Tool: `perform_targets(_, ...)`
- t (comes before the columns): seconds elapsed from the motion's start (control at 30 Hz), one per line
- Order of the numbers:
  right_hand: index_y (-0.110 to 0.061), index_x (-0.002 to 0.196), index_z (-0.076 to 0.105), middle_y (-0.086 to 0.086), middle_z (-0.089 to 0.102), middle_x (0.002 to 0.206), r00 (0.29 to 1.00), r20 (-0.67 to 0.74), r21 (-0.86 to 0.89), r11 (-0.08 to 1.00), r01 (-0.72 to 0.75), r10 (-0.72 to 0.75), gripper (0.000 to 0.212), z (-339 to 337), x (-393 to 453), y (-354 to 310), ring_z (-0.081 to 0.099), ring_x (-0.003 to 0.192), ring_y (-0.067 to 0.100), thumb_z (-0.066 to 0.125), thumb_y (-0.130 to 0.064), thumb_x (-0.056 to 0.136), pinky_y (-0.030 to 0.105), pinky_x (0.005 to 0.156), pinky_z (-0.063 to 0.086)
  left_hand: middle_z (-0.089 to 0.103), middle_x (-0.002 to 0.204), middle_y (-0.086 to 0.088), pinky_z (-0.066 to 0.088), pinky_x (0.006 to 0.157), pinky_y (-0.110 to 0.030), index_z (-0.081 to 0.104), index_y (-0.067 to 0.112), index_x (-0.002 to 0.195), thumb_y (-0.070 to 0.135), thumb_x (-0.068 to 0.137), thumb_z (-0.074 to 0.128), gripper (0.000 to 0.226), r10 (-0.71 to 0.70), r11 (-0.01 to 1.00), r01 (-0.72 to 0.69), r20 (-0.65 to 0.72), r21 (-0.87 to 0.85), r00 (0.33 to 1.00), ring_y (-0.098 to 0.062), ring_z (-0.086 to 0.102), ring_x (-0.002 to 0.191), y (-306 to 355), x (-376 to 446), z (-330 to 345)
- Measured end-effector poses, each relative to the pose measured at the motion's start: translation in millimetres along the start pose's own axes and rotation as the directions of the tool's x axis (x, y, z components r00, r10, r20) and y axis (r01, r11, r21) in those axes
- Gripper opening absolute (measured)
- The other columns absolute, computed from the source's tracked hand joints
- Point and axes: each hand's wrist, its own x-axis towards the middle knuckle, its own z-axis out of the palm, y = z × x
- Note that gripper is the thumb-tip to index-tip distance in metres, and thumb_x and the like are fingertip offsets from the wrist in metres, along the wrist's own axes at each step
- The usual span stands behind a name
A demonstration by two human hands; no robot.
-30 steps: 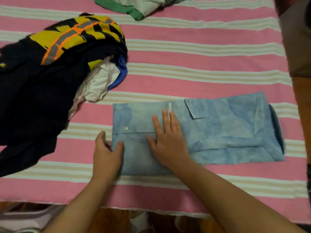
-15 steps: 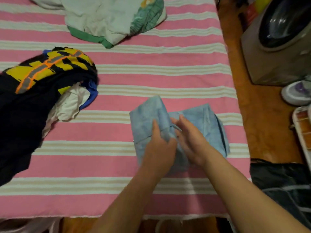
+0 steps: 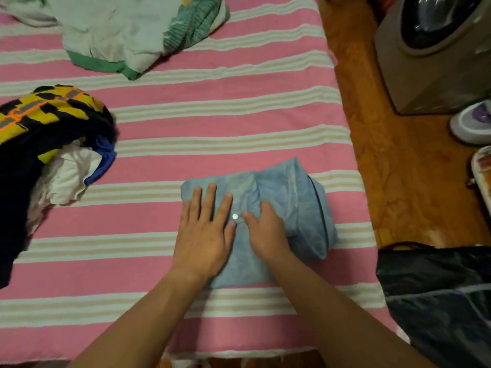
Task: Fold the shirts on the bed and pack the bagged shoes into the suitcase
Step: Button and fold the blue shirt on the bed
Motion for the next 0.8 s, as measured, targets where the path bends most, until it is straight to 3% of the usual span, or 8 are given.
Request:
perform_targets(0.07,-0.01,0.109,0.055,0.013,0.068,0.104,0.999,-0.023,-0.056,0.998,0.037,-0.038,0.027,-6,1,2,0.063,0.098,0.033,0.062,-0.033,0.097,0.04,0.081,0.049,0.004,0.17,-0.009,0.007,0.126,-0.052,0.017,0.027,0.162,0.054,0.106,0.023,0.063,0.035,0.998,-0.036,0.035,0.043,0.999,-0.032,-0.004,0.157,-4,8,14)
perform_targets(0.13,-0.013,0.121,0.054,0.009,0.063,0.11,0.983,-0.058,-0.329,0.933,0.147,-0.175,0.026,-11,1,7,0.063,0.098,0.03,0.057,-0.025,0.098,0.042,0.081,0.051,0.006,0.17,-0.007,0.004,0.126,-0.052,0.014,0.028,0.162,0.057,0.105,0.017,0.064,0.034,0.995,-0.04,0.075,0.088,0.997,-0.029,-0.006,0.157,-8,16,29)
perform_targets(0.2,-0.013,0.127,0.055,0.01,0.059,0.117,0.895,-0.107,-0.623,0.731,0.278,-0.432,0.034,-7,-2,7,0.061,0.101,0.031,0.051,-0.016,0.093,0.042,0.081,0.052,0.011,0.17,-0.008,0.003,0.126,-0.052,0.015,0.027,0.162,0.057,0.105,0.016,0.065,0.02,0.992,-0.033,0.104,0.122,0.994,-0.029,-0.003,0.157,-13,22,45)
perform_targets(0.3,-0.014,0.143,0.051,0.015,0.047,0.149,0.736,-0.008,-0.673,0.548,0.497,-0.677,0.048,14,-6,2,0.042,0.139,0.036,0.044,-0.02,0.095,0.047,0.111,0.036,0.005,0.17,-0.008,0.003,0.126,-0.054,-0.002,0.027,0.161,0.051,0.103,0.019,0.066,0.026,0.991,-0.041,0.114,0.128,0.993,-0.03,-0.006,0.157,-22,22,63)
perform_targets(0.37,-0.018,0.153,0.038,0.011,0.028,0.163,0.759,0.145,-0.673,0.499,0.546,-0.635,0.054,23,3,19,0.018,0.152,0.035,0.04,-0.033,0.101,0.052,0.122,0.021,-0.001,0.17,-0.009,0.005,0.126,-0.055,-0.006,0.029,0.159,0.052,0.103,0.026,0.069,0.05,0.992,-0.062,0.112,0.107,0.992,-0.03,-0.01,0.156,-30,24,67)
perform_targets(0.43,-0.021,0.157,0.032,0.008,0.02,0.166,0.811,0.227,-0.709,0.479,0.518,-0.54,0.061,23,16,45,0.009,0.154,0.034,0.041,-0.046,0.102,0.054,0.121,0.019,-0.005,0.17,-0.012,0.005,0.125,-0.055,0.004,0.035,0.161,0.06,0.102,0.026,0.068,0.11,0.99,-0.12,0.131,0.076,0.985,-0.031,-0.011,0.156,-41,25,65)
perform_targets(0.63,-0.021,0.159,0.026,0.01,0.01,0.168,0.844,0.277,-0.731,0.47,0.496,-0.46,0.072,18,18,56,0.006,0.155,0.034,0.04,-0.053,0.096,0.052,0.124,0.011,-0.014,0.169,-0.009,0.01,0.124,-0.059,0.004,0.035,0.162,0.07,0.099,0.018,0.073,0.038,0.991,-0.062,0.192,0.122,0.981,-0.035,-0.017,0.155,-72,14,48)
perform_targets(0.8,-0.02,0.158,0.028,0.012,0.016,0.167,0.883,0.281,-0.701,0.547,0.456,-0.376,0.068,14,19,43,0.014,0.153,0.036,0.033,-0.049,0.096,0.054,0.122,0.011,0.001,0.17,-0.009,0.007,0.124,-0.058,0.021,0.025,0.162,0.05,0.101,0.029,0.067,-0.072,0.997,0.068,0.115,0.033,0.991,-0.031,-0.008,0.156,-28,-7,39)
